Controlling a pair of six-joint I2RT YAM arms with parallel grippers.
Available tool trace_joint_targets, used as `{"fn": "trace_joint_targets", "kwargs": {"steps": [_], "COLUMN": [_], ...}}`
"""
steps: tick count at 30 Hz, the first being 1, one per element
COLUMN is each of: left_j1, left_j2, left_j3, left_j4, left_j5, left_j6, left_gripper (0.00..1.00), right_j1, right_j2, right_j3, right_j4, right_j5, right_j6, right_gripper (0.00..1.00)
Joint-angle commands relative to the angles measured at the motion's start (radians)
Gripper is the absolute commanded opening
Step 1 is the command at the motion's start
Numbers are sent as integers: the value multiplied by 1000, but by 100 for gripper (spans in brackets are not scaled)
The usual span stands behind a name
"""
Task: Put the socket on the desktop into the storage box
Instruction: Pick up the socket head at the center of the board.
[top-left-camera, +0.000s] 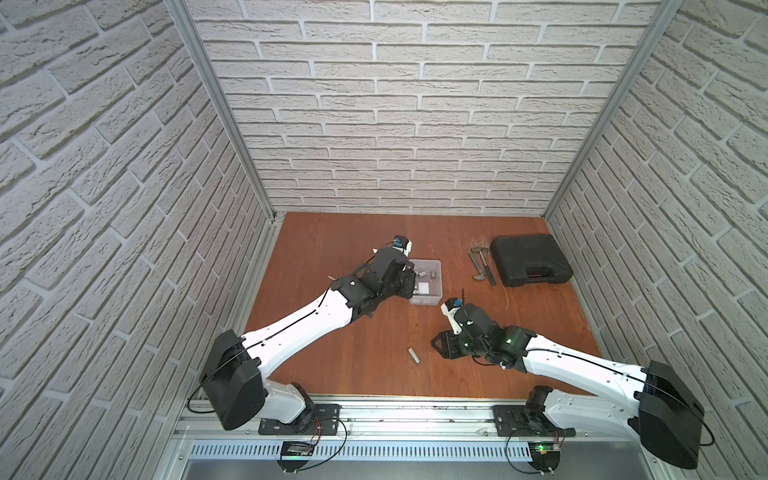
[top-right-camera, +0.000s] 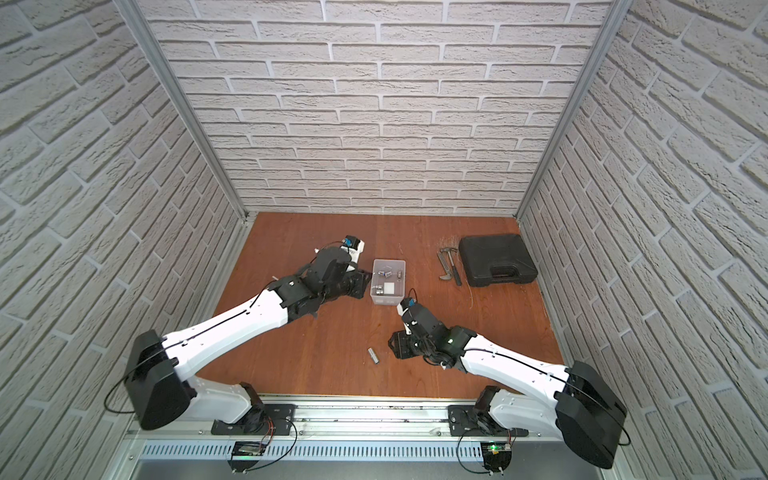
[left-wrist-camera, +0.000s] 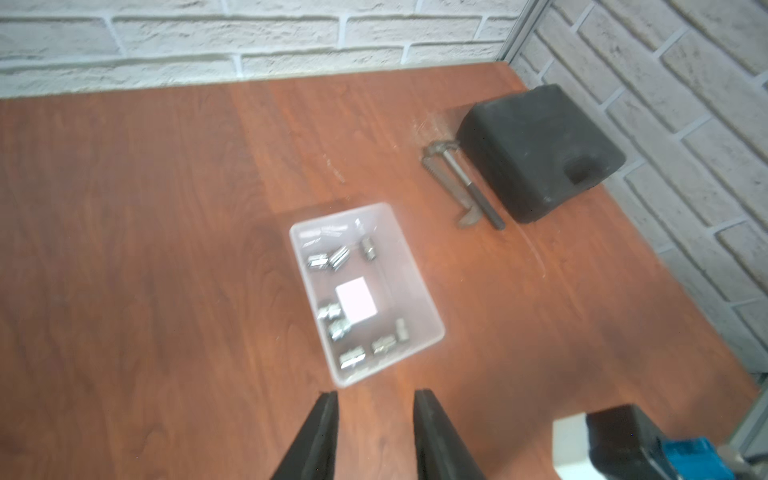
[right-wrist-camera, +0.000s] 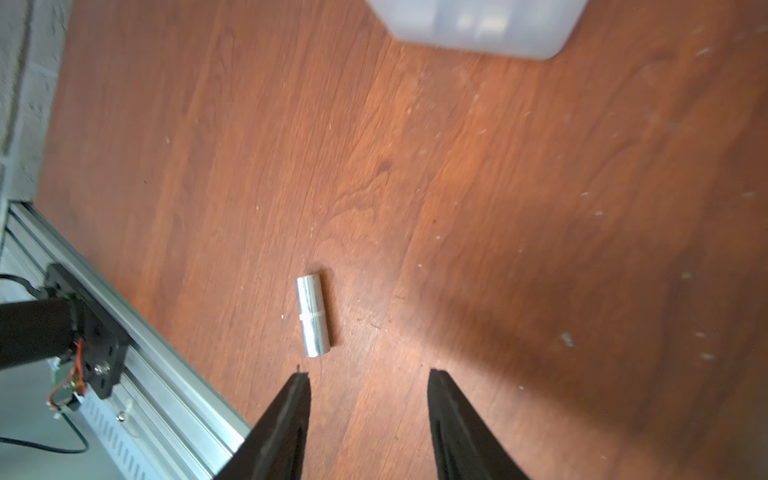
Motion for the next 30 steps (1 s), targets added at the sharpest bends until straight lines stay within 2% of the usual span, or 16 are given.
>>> {"fn": "trace_joint_targets", "kwargs": {"steps": [1,6,10,20,30], "left_j1": [4,2,-2,-27,-33], "left_j2": [-64,-163,-199,-107,-29], "left_j3": [-168,-354,-433,-453,-435], "left_j4": [75,165,203,278,323], "left_j5": [-36,-43,-53,-28,1], "left_j6": [-77,-171,-212,-270,-294], "left_gripper": [37,36,36,34,34], "right_j1": [41,77,101,134,160], "right_j2": [62,141,208,267,307], "right_j3": [50,106,143,178,203], "right_j4": [60,61,54,18,-19], "right_j5": [36,56,69,106,122], "right_j6": [-25,-34,-37,-25,-30], "right_gripper": [52,50,48,44,47]}}
